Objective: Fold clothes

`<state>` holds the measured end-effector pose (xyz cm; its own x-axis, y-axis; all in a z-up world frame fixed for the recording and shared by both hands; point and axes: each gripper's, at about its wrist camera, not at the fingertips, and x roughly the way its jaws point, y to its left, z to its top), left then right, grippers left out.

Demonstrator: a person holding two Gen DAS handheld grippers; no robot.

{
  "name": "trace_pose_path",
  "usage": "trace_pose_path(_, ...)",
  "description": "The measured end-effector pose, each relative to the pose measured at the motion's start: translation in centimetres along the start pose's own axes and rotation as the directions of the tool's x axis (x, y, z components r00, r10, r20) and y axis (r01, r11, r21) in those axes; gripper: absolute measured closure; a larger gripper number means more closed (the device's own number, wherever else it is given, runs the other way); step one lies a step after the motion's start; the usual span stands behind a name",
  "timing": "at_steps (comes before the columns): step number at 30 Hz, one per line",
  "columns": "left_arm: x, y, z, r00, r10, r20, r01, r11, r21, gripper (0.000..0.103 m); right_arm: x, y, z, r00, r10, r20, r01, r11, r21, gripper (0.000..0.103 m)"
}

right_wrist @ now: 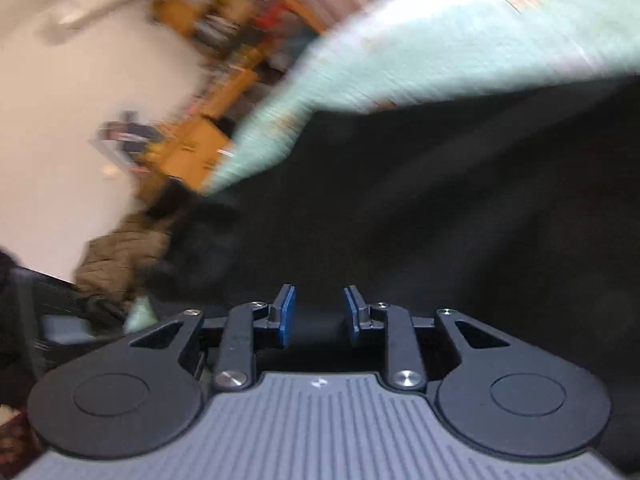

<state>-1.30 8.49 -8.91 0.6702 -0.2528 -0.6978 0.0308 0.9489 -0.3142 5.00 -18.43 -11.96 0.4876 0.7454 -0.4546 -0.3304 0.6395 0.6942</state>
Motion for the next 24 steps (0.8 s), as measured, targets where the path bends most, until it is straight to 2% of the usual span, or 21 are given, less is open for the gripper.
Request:
trace_pose_path(1, 0.0, 0.0, 0.0, 1.000, -0.001, 0.001, 0.001, 1.000, 0.002, 0.001, 0.0, -1.1, -0.7, 1.000, -0.009, -0.008, 0.009, 0.999, 0.034, 0.086)
trace_pose_path(2, 0.0, 0.0, 0.0, 1.000, 0.001, 0.000, -0.001, 1.000, 0.002, 0.001, -0.9, -1.4, -0.9, 1.000, -0.022, 0.003, 0.022, 0.999, 0.045, 0.089)
trace_pose_path(4, 0.0, 0.0, 0.1, 1.000, 0.006, -0.002, -0.006, 1.000, 0.003, 0.001, -2.8, -2.0, -1.3, 0.999, -0.049, 0.024, 0.047, 0.997, 0.065, 0.088)
trace_pose_path(6, 0.0, 0.0, 0.3, 1.000, 0.011, -0.001, -0.011, 1.000, -0.002, 0.001, -4.7, -1.4, -1.0, 0.993, -0.103, 0.055, 0.101, 0.994, 0.039, 0.081)
trace_pose_path(9, 0.0, -0.1, 0.6, 1.000, 0.016, 0.003, -0.016, 0.999, -0.030, 0.001, -6.8, -0.6, -0.4, 0.987, -0.082, 0.142, 0.079, 0.997, 0.021, 0.075)
trace_pose_path(10, -0.2, -0.2, 0.7, 1.000, 0.015, 0.004, -0.015, 0.999, -0.038, 0.001, -7.3, -0.6, -0.3, 0.982, -0.074, 0.172, 0.071, 0.997, 0.021, 0.071)
trace_pose_path(12, -0.5, -0.5, 1.0, 1.000, 0.012, 0.005, -0.011, 0.999, -0.053, 0.004, -7.7, -1.6, 0.1, 0.975, -0.063, 0.212, 0.055, 0.997, 0.044, 0.056)
trace_pose_path(13, -0.8, -0.8, 1.1, 1.000, 0.008, 0.009, -0.007, 0.998, -0.058, 0.005, -7.6, -3.0, -0.2, 0.974, -0.077, 0.215, 0.058, 0.994, 0.094, 0.047)
trace_pose_path(14, -1.1, -1.0, 1.3, 1.000, 0.004, 0.013, -0.004, 0.998, -0.062, 0.005, -7.4, -4.3, -0.4, 0.972, -0.091, 0.216, 0.061, 0.988, 0.143, 0.046)
trace_pose_path(15, -1.4, -1.5, 1.4, 1.000, -0.001, 0.021, 0.003, 0.998, -0.059, 0.005, -7.4, -5.9, -0.9, 0.971, -0.097, 0.217, 0.054, 0.978, 0.199, 0.049)
trace_pose_path(16, -1.7, -2.1, 1.6, 1.000, -0.008, 0.030, 0.009, 0.999, -0.045, 0.005, -7.4, -7.4, -1.5, 0.971, -0.103, 0.218, 0.045, 0.966, 0.253, 0.066)
trace_pose_path(17, -1.9, -3.0, 1.9, 0.999, -0.014, 0.038, 0.015, 1.000, -0.017, 0.005, -8.3, -8.5, -1.8, 0.968, -0.091, 0.233, 0.027, 0.964, 0.265, 0.076)
trace_pose_path(21, -1.2, -7.4, 2.5, 0.996, -0.079, 0.030, 0.075, 0.991, 0.113, 0.005, -10.1, -8.2, -1.7, 0.952, -0.158, 0.263, 0.088, 0.962, 0.260, 0.074)
trace_pose_path(24, 1.1, -10.5, 2.5, 0.991, -0.132, -0.025, 0.135, 0.976, 0.172, 0.005, -10.8, -6.5, -1.1, 0.937, -0.181, 0.299, 0.129, 0.974, 0.184, 0.066)
